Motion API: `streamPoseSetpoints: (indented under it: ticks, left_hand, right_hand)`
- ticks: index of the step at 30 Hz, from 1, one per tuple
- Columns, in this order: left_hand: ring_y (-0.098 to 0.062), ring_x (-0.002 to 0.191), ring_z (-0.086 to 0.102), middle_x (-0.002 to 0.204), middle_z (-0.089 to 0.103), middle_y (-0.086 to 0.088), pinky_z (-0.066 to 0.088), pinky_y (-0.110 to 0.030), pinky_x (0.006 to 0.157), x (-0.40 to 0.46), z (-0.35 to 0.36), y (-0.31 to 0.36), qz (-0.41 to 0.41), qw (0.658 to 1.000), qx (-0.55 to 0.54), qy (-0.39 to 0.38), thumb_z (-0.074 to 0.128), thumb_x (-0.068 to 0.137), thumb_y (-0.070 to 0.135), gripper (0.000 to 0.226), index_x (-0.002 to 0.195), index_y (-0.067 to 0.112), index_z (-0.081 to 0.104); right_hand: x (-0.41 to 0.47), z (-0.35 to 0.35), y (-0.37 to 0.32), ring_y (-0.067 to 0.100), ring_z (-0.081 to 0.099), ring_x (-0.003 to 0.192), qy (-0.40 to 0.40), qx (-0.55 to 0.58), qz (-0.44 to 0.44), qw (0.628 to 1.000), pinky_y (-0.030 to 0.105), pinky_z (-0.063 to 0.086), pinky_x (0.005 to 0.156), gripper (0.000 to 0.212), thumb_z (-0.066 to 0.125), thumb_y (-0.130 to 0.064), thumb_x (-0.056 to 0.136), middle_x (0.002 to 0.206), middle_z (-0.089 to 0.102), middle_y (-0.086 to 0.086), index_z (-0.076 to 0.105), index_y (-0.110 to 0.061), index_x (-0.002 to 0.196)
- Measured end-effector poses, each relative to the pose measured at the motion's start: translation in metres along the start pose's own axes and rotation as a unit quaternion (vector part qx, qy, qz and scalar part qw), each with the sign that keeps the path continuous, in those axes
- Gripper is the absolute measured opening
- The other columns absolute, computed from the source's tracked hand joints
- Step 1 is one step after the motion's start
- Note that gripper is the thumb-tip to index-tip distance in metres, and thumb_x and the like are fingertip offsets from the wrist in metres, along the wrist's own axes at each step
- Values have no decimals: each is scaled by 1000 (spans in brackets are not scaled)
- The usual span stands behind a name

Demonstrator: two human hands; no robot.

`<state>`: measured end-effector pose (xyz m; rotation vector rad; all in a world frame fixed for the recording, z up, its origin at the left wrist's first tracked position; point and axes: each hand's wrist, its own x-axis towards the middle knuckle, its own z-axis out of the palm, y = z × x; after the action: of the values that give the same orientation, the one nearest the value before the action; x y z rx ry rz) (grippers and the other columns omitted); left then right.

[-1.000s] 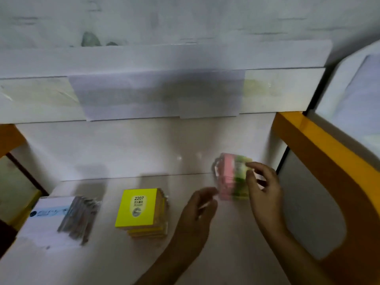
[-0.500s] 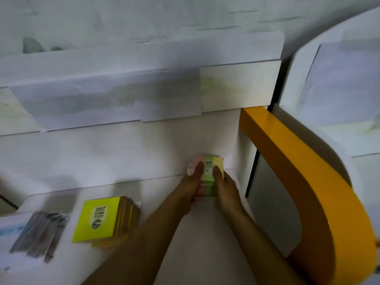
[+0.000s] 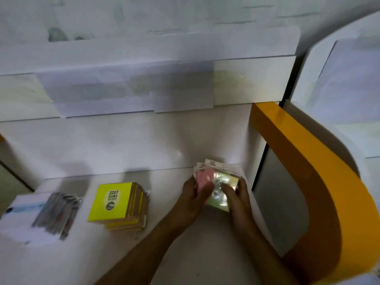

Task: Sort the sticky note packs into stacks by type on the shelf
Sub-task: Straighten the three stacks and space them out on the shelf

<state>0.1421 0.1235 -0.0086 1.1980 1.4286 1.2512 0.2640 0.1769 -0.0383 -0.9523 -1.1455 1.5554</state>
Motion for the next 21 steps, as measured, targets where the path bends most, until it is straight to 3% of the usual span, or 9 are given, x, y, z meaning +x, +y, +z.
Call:
streamPoseSetpoints:
  ticks: [3, 5, 7, 9, 11, 13, 17, 19, 21]
  left_hand:
    - [-8, 121, 56, 136, 49, 1, 50, -38, 101, -13, -6, -12, 12, 999, 53, -2, 63, 82, 47, 57, 131, 34, 38]
    - [-6, 126, 51, 141, 44, 0, 49, -32, 101, -23, -12, -26, 37, 997, 63, -21, 71, 81, 26, 70, 136, 30, 28]
    - [-7, 127, 52, 140, 48, 6, 51, -27, 95, -29, -20, -37, 56, 996, 56, -48, 76, 75, -3, 93, 142, 23, 17]
    - [-9, 126, 53, 138, 53, 12, 52, -31, 96, -30, -23, -44, 76, 994, 47, -68, 77, 67, -15, 104, 144, 21, 17]
    - [-18, 130, 51, 142, 51, 4, 49, -41, 102, -27, -23, -47, 95, 990, 42, -90, 77, 65, -17, 107, 146, 17, 16]
    - [-19, 131, 50, 143, 50, 2, 47, -39, 103, -27, -25, -50, 107, 988, 52, -95, 76, 65, -18, 107, 147, 16, 16]
    - [-28, 131, 50, 143, 48, -9, 43, -55, 105, -34, -19, -43, 144, 986, 34, -78, 83, 65, -8, 101, 145, 10, 24]
    - [-29, 130, 50, 144, 47, -10, 41, -55, 105, -35, -19, -39, 148, 987, 47, -43, 87, 65, 0, 104, 146, 9, 22]
    - [-25, 133, 48, 147, 43, -6, 40, -51, 107, -32, -22, -40, 141, 987, 79, -19, 91, 62, 17, 114, 149, 12, 18]
  right_hand:
    - [-10, 1, -5, 12, 65, 95, -13, -6, 11, 1000, 27, 58, 66, 67, 71, -29, 68, 112, 60, -6, 36, -35, 126]
    - [-18, -2, 0, 7, 62, 95, -25, -60, -7, 998, 21, 57, 63, 77, 79, -16, 69, 112, 57, -8, 30, -36, 125]
    - [-26, -6, 7, 8, 62, 106, -61, -130, -38, 989, 22, 58, 76, 102, 89, -20, 58, 123, 56, -7, 24, -35, 135]
    - [-31, -9, 6, 6, 58, 118, -99, -188, -30, 977, 29, 54, 93, 127, 93, -35, 44, 132, 54, -12, 16, -41, 144]
    - [-34, -9, 0, 6, 57, 121, -134, -212, -32, 967, 34, 50, 101, 121, 94, -29, 48, 133, 58, -11, 24, -34, 146]
    - [-38, -9, -7, 9, 58, 121, -148, -219, -30, 964, 38, 49, 102, 106, 93, -15, 55, 132, 60, -6, 34, -25, 143]
    - [-55, -4, -10, -9, 57, 112, -148, -235, -10, 961, 14, 50, 92, 90, 88, -11, 63, 126, 57, -17, 35, -45, 127]
    - [-59, 0, -7, 3, 57, 120, -115, -219, -30, 969, 17, 50, 93, 86, 86, 0, 62, 128, 58, -15, 39, -41, 122]
    - [-58, 2, -7, 7, 64, 111, -83, -161, -51, 982, 18, 54, 82, 75, 81, 4, 66, 121, 63, -14, 46, -31, 123]
